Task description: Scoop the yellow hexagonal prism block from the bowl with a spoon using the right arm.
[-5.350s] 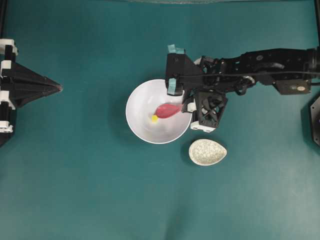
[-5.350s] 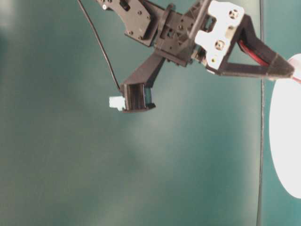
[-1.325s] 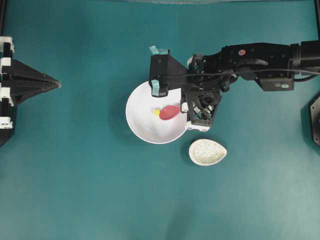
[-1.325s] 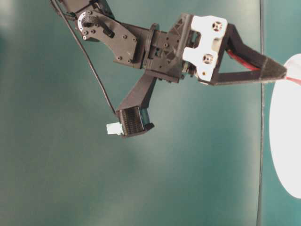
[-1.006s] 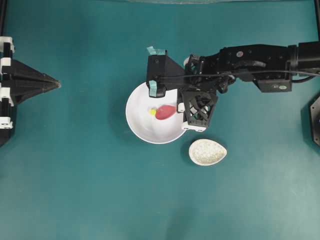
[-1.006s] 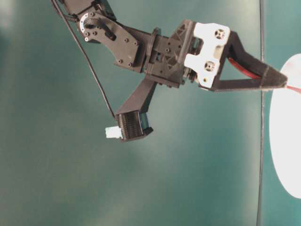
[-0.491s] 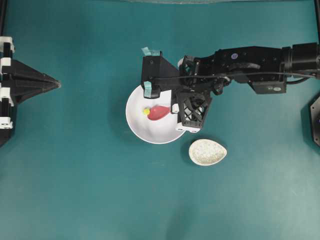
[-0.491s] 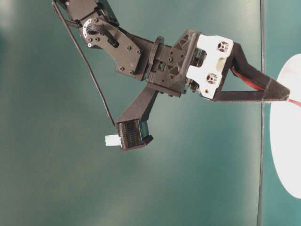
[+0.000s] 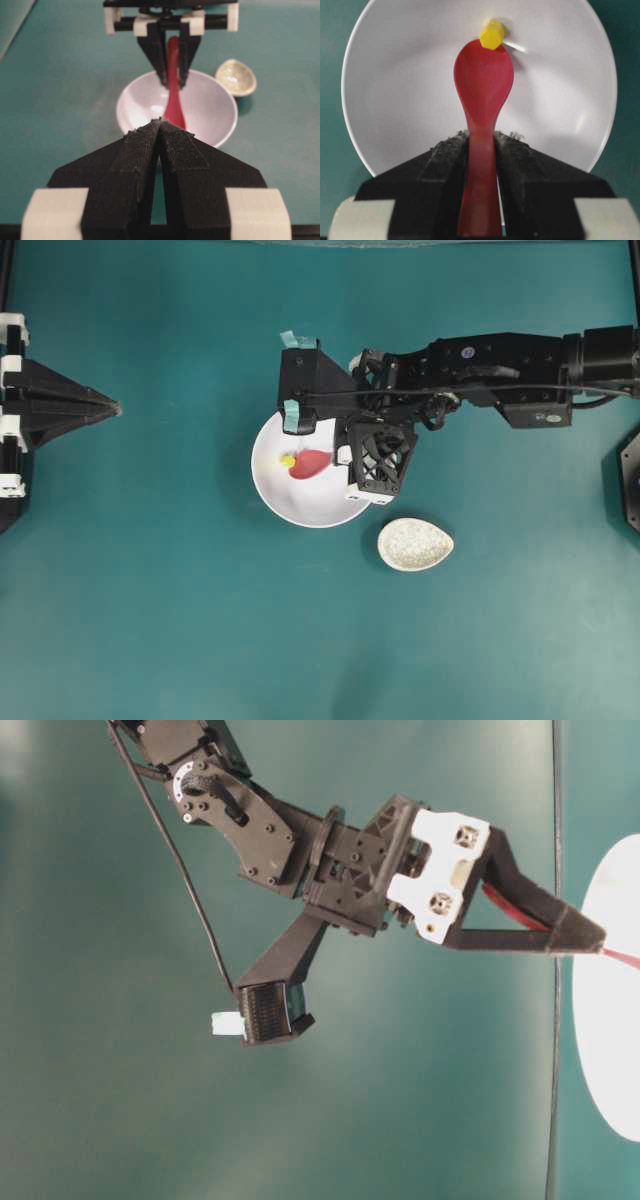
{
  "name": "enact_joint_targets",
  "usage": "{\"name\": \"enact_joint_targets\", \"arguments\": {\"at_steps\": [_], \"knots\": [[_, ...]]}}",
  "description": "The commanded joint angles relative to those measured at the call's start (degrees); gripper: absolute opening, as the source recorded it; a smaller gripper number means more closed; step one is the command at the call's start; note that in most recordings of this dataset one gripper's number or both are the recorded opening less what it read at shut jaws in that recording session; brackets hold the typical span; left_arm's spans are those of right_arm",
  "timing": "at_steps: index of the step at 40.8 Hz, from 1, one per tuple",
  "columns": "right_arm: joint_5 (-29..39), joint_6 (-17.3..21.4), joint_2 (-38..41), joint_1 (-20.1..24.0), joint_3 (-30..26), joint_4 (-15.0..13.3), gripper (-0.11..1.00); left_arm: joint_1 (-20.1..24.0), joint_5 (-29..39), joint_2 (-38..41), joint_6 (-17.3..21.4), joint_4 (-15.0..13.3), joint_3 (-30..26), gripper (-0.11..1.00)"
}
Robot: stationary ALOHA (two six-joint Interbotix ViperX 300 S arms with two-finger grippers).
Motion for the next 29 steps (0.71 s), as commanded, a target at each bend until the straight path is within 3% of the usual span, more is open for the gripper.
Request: {"name": "enact_joint_targets", "arguments": {"at_steps": [1,29], "knots": [[-0.79,-0.18,-0.70,0.09,-1.67,0.00,0.25,0.18,-0.53,0.18,-0.09,0.09,-1.58,0.03],[-1.85,-0.18,0.09,0.09,-3.87,0.00,0.25,0.18,-0.35,0.18,-0.09,0.09,-1.58,0.03]]}}
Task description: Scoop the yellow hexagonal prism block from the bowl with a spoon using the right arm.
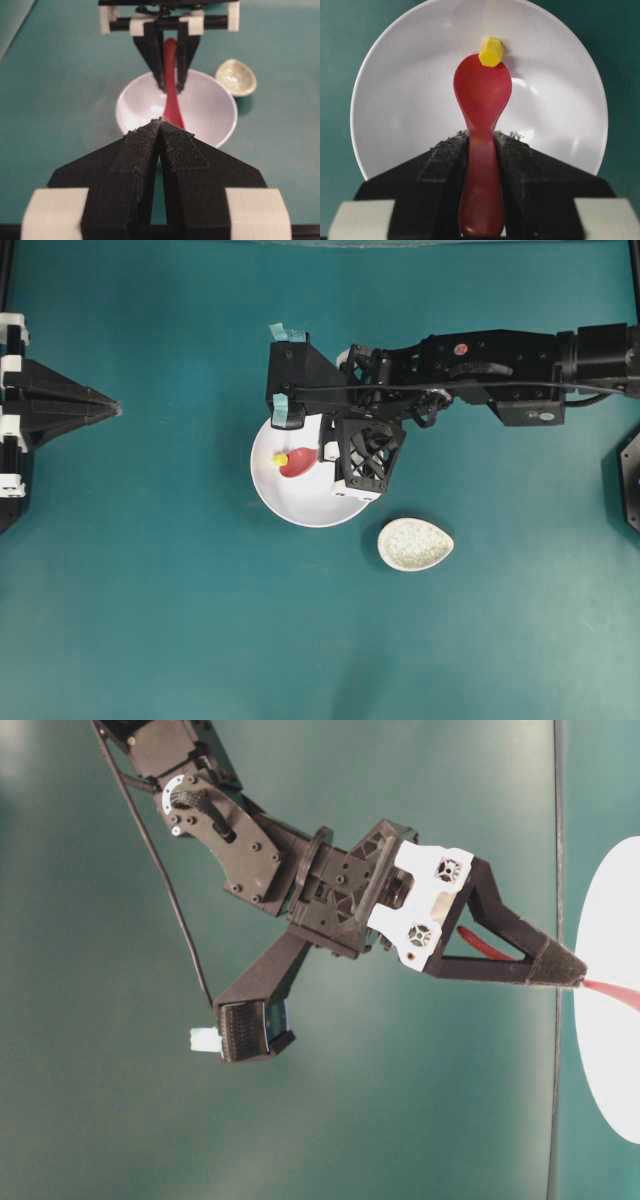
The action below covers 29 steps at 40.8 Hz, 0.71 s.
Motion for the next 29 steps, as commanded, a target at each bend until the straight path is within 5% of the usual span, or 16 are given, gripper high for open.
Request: {"name": "enact_joint_targets", "arguments": {"at_steps": [1,29], "knots": [[-0.18,-0.09,-0.79,0.09,-1.76,-0.09,0.25,0.18,-0.35,0.18,-0.09,0.09,-1.49,0.03],[-0.09,-1.23,-0.79,0.09,-3.43,-0.35,0.12,0.18,-0.35,0.18,-0.18,0.09,-1.58,0.03]]}}
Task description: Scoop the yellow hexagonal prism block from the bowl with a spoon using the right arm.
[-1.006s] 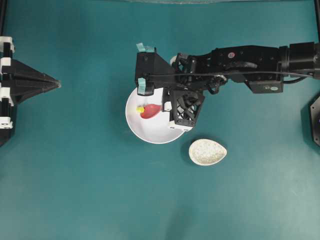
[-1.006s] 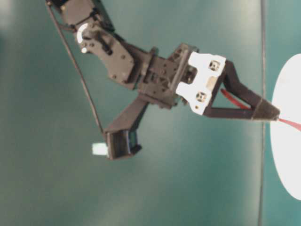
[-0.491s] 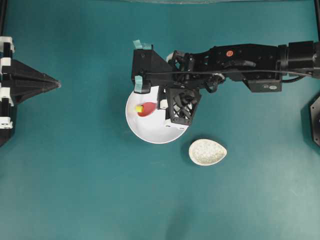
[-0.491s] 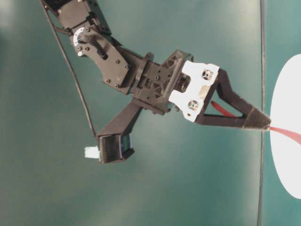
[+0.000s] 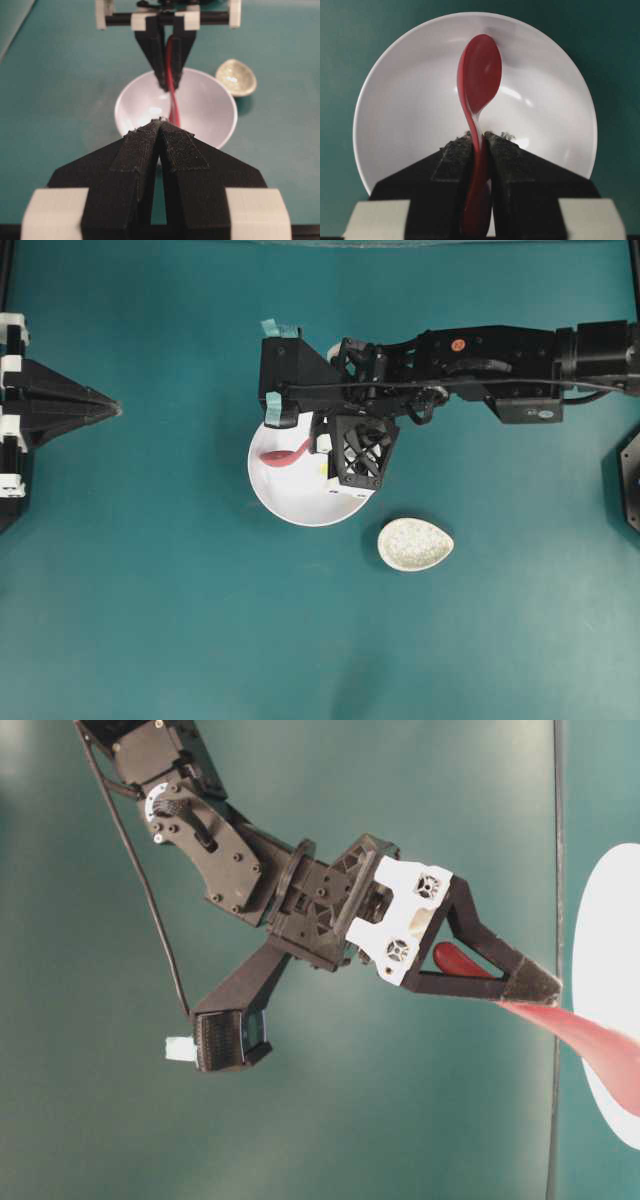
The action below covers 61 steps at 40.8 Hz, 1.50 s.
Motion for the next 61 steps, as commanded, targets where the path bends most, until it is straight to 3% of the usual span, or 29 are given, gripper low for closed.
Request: {"name": "enact_joint_targets", "arguments": {"at_steps": [1,19,34,44,51,61], "knots": [[-0.18,-0.18,-0.79,0.00,-1.58,-0.09,0.12,0.18,-0.44,0.18,-0.09,0.18,-1.67,0.03],[2.55,0.09,-2.46,0.00,-1.58,-0.35,0.12,0.18,-0.53,0.18,-0.09,0.09,-1.67,0.03],[10.28,0.44,-8.17,0.00,-1.58,-0.97,0.11,0.18,-0.79,0.18,-0.09,0.18,-1.67,0.03],[19.95,1.58,-11.87,0.88,-1.58,-0.88,0.10,0.18,-0.79,0.18,0.00,0.18,-1.67,0.03],[23.64,5.01,-14.85,3.69,-1.58,-0.79,0.10,0.18,-0.79,0.18,0.00,0.18,-1.67,0.03],[26.02,13.97,-18.19,9.14,0.70,-0.79,0.10,0.18,-1.23,0.18,0.00,0.18,-1.67,0.03]]}}
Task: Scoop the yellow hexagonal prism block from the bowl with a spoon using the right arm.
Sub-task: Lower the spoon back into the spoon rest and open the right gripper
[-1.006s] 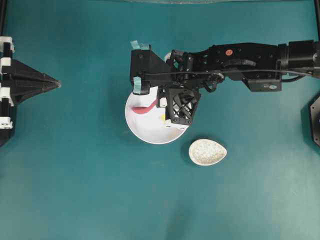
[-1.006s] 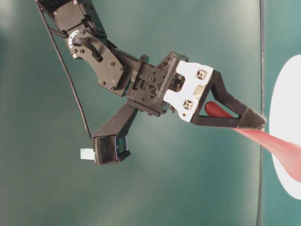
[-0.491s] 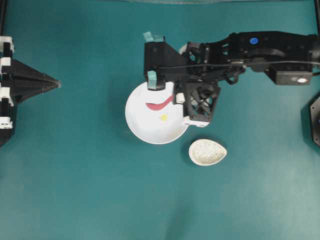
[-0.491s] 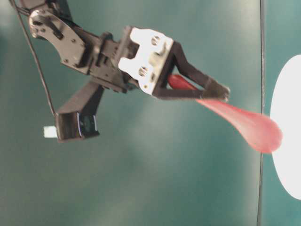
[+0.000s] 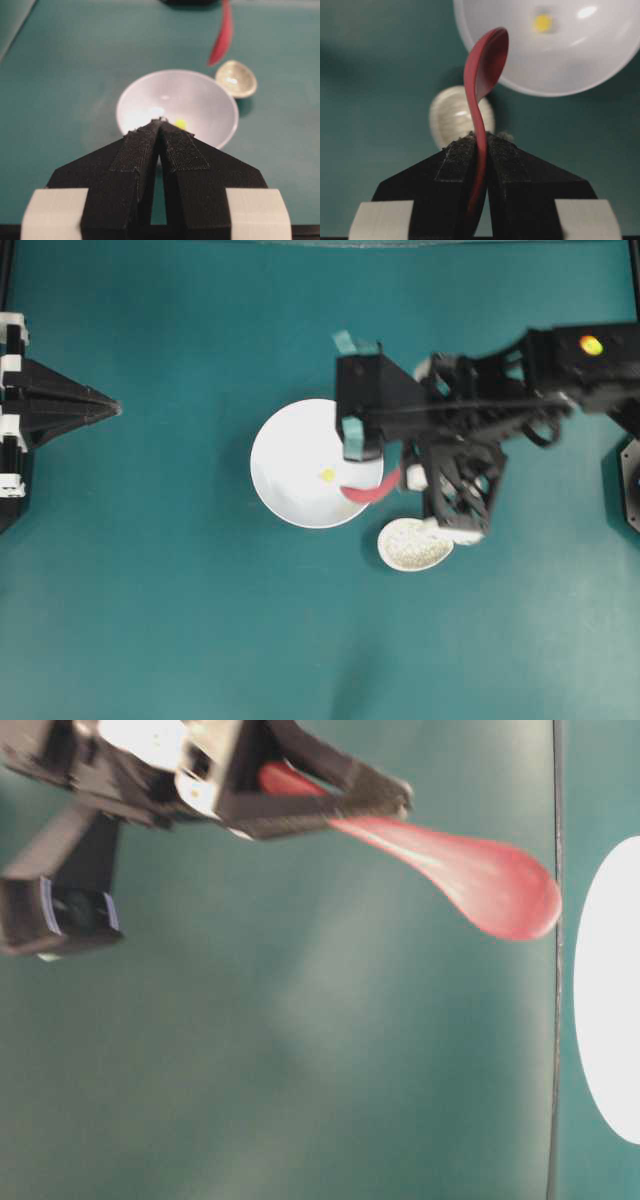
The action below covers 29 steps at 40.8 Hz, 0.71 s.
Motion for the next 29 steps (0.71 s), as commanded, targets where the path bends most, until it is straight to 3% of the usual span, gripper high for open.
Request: {"name": "enact_joint_targets", "arguments": {"at_steps": [1,8,16,29], "knots": [[0.70,2.81,-2.37,2.11,0.62,0.09,0.10,0.18,-0.88,0.18,0.09,0.18,-1.67,0.03],[-0.70,8.79,-5.01,6.24,4.39,-0.09,0.10,0.18,-1.67,0.09,0.18,0.18,-1.67,0.03],[-7.29,13.80,-8.17,8.96,11.25,-0.09,0.10,0.18,-3.25,0.09,0.18,0.18,-1.76,0.03],[-19.51,15.38,-10.20,9.05,22.24,-0.88,0.09,0.18,-3.34,0.09,0.26,0.18,-1.76,0.03]]}}
